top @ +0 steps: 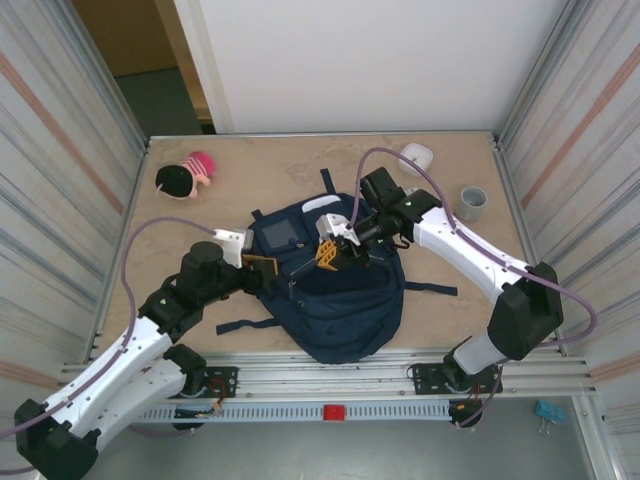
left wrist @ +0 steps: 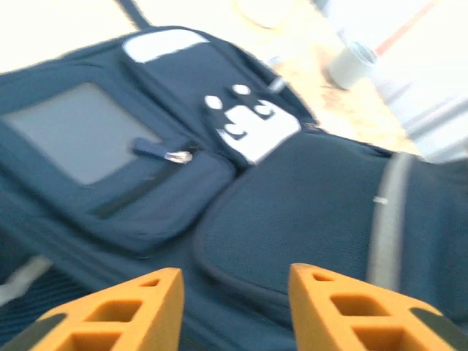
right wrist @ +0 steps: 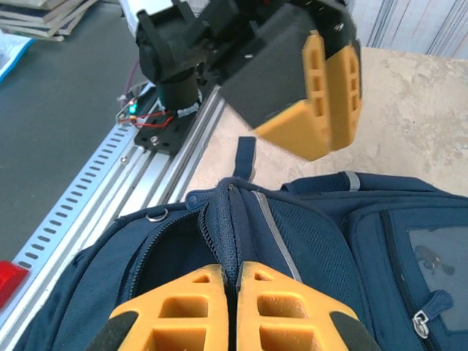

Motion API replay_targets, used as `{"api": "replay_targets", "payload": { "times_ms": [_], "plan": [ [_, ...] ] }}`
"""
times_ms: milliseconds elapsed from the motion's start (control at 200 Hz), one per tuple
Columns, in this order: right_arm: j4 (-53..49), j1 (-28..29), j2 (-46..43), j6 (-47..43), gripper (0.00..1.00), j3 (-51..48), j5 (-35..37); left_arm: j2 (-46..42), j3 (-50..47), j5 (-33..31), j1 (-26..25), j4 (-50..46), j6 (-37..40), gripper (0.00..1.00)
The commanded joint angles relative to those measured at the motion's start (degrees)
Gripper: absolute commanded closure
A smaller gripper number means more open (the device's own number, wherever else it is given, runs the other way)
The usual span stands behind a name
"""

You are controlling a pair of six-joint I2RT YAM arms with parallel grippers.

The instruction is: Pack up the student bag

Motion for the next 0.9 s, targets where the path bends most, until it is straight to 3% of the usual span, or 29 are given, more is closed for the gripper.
{"api": "replay_targets", "payload": {
  "times_ms": [0,185,466,536,666,897],
  "plan": [
    [2.8,-0.3,0.8,0.8,1.0,3.8,-2.9,-0.5,-1.9,13.6,-0.1,5.8,-1.0,0.51],
    [2.8,-0.4,1.7,0.8,1.0,5.0,-3.4,-0.9,-4.2,16.1,-1.8,6.5,-1.4,0.46],
    [2.9,-0.7,2.1,2.1,1.0,5.9,-3.3,0.9,-6.2,16.9,-2.4,7.8,-1.0,0.48],
    [2.9,-0.7,2.2,2.2,1.0,6.1,-3.6,0.8,-6.4,15.5,-2.6,6.3,-1.0,0.55],
    [3.0,-0.7,1.8,2.0,1.0,6.3,-4.8,0.7,-5.9,10.4,-2.6,3.3,-0.3,0.83],
    [2.7,-0.7,0.2,1.1,1.0,6.6,-6.7,2.0,-3.9,-1.2,-2.5,-2.6,0.1,0.95]
  ]
}}
